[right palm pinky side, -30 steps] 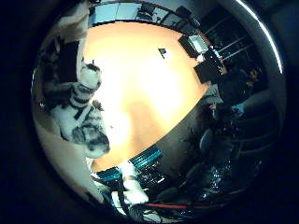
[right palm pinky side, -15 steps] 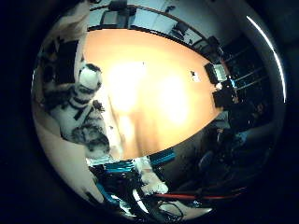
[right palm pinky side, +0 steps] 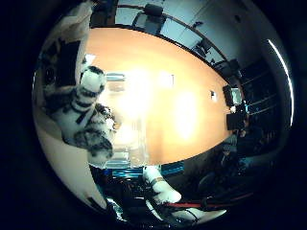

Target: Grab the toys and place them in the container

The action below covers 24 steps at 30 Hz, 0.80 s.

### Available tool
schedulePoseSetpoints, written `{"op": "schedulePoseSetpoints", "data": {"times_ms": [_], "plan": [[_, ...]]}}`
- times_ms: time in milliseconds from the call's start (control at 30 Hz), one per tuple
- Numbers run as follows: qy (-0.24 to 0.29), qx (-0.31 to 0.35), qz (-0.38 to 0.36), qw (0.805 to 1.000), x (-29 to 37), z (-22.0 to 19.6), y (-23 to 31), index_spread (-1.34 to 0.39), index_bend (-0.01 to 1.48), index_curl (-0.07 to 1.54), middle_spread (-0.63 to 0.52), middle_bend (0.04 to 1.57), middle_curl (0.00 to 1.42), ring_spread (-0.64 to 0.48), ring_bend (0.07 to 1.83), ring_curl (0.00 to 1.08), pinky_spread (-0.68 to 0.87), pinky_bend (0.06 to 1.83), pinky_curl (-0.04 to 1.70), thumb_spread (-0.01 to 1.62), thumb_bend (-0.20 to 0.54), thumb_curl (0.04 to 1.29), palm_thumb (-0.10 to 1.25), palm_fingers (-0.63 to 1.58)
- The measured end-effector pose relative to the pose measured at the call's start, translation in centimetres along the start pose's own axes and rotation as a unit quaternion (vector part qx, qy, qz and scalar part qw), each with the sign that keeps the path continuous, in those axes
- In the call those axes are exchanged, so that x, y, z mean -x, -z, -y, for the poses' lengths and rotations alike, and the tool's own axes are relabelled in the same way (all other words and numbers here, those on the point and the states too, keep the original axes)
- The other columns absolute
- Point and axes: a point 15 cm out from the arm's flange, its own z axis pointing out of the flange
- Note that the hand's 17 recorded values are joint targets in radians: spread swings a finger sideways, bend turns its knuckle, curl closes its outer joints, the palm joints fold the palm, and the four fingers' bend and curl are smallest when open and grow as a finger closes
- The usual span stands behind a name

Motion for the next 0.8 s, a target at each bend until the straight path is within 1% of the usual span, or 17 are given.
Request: {"op": "schedulePoseSetpoints", "data": {"times_ms": [67, 100, 133, 167, 200, 233, 267, 333, 400, 467, 600, 733, 800], "plan": [[-0.002, 0.005, -0.002, 1.000, -0.3, 0.2, -0.7, -0.25, 0.90, 0.74, -0.16, 1.21, 0.72, -0.25, 1.25, 0.76, -0.31, 0.96, 1.00, 1.19, -0.029, 0.47, 0.82, 0.97], [-0.003, 0.007, -0.004, 1.000, -0.5, 0.3, -1.0, -0.27, 0.81, 0.73, -0.17, 1.18, 0.70, -0.25, 1.22, 0.74, -0.34, 0.87, 0.96, 1.19, -0.030, 0.45, 0.79, 0.81], [-0.003, 0.009, -0.005, 1.000, -0.6, 0.3, -1.1, -0.29, 0.76, 0.72, -0.17, 1.15, 0.69, -0.26, 1.22, 0.72, -0.33, 0.76, 0.94, 1.19, -0.030, 0.43, 0.76, 0.67], [-0.002, 0.011, -0.006, 1.000, -0.7, 0.3, -1.3, -0.30, 0.71, 0.70, -0.18, 1.11, 0.67, -0.26, 1.19, 0.70, -0.27, 0.68, 0.94, 1.18, -0.034, 0.41, 0.73, 0.47], [0.000, 0.013, -0.007, 1.000, -0.7, 0.2, -1.5, -0.32, 0.69, 0.69, -0.18, 1.07, 0.66, -0.25, 1.15, 0.68, -0.16, 0.63, 0.92, 1.18, -0.030, 0.40, 0.71, 0.38], [0.004, 0.016, -0.007, 1.000, -0.7, 0.1, -1.5, -0.35, 0.68, 0.67, -0.17, 0.97, 0.62, -0.19, 1.02, 0.65, -0.05, 0.63, 0.91, 1.17, -0.033, 0.39, 0.68, 0.20], [0.009, 0.018, -0.007, 1.000, -0.7, 0.0, -1.6, -0.39, 0.64, 0.62, -0.14, 0.88, 0.57, -0.09, 0.92, 0.59, 0.08, 0.63, 0.88, 1.17, -0.030, 0.37, 0.66, 0.12], [0.020, 0.019, -0.006, 1.000, -0.7, 0.0, -1.6, -0.44, 0.59, 0.55, -0.10, 0.70, 0.49, 0.10, 0.76, 0.49, 0.31, 0.63, 0.81, 1.15, -0.031, 0.34, 0.60, 0.06], [0.026, 0.019, -0.006, 0.999, -0.7, -0.1, -1.5, -0.46, 0.53, 0.50, -0.06, 0.60, 0.44, 0.18, 0.69, 0.44, 0.42, 0.64, 0.76, 1.14, -0.027, 0.33, 0.58, 0.03], [0.034, 0.019, -0.006, 0.999, -0.8, -0.1, -1.3, -0.47, 0.47, 0.45, -0.02, 0.52, 0.40, 0.24, 0.62, 0.38, 0.51, 0.61, 0.70, 1.13, -0.027, 0.32, 0.56, 0.05], [0.038, 0.023, -0.010, 0.999, -1.8, -0.5, -0.8, -0.47, 0.38, 0.40, 0.01, 0.41, 0.35, 0.27, 0.49, 0.31, 0.57, 0.52, 0.59, 1.12, -0.023, 0.30, 0.55, 0.09], [0.046, 0.017, -0.003, 0.999, -2.2, -1.5, 1.5, -0.47, 0.33, 0.37, 0.01, 0.34, 0.33, 0.27, 0.40, 0.26, 0.55, 0.42, 0.50, 1.12, -0.021, 0.29, 0.54, 0.15], [0.041, 0.011, -0.003, 0.999, -3.0, -2.1, 3.1, -0.47, 0.31, 0.37, 0.01, 0.30, 0.32, 0.27, 0.36, 0.25, 0.55, 0.39, 0.47, 1.12, -0.021, 0.29, 0.54, 0.17]]}}
